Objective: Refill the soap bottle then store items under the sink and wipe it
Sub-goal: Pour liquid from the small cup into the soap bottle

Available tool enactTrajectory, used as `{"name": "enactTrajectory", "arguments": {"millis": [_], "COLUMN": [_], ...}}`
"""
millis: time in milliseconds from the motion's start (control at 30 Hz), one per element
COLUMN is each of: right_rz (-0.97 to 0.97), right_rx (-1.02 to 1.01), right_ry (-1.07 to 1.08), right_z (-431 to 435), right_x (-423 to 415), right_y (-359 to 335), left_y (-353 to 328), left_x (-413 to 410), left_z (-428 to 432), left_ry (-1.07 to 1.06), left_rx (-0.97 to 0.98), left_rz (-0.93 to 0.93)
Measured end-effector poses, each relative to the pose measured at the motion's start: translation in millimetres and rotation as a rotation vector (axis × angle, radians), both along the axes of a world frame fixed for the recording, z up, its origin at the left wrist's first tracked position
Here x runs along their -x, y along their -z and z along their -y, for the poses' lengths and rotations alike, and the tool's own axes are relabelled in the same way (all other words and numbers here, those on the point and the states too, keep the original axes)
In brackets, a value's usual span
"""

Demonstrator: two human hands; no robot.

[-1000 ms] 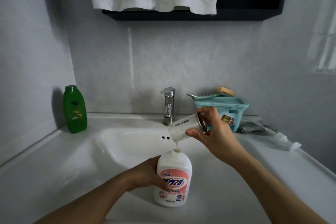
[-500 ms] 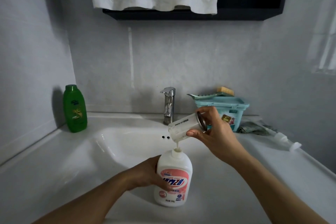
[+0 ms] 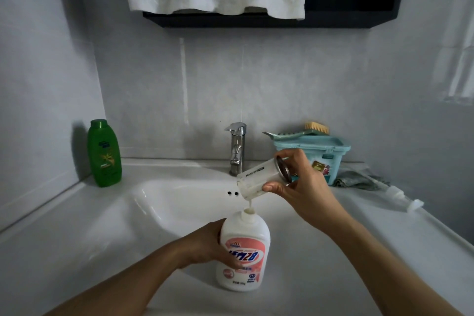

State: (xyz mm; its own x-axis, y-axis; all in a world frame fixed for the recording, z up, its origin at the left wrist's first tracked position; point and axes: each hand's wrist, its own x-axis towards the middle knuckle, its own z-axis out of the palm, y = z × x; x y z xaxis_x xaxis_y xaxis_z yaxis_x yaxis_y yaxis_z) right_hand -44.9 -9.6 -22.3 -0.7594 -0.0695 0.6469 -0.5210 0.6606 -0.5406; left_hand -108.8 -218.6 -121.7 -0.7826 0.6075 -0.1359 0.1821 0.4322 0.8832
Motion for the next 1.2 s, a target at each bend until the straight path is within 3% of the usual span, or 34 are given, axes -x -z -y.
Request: {"name": "enactTrajectory", "arguments": {"millis": [1200], "right_rz": [0.015], "right_rx": [-0.030], "right_ry": [0.010], "right_z": [0.7], "right_x": [-2.5], "right_y": [-1.5], "left_y": [-5.5], "left_x": [-5.0], "left_z": [-0.6], "left_ry": [-0.003], "left_rx": [0.011], "left_rz": [0.007]}}
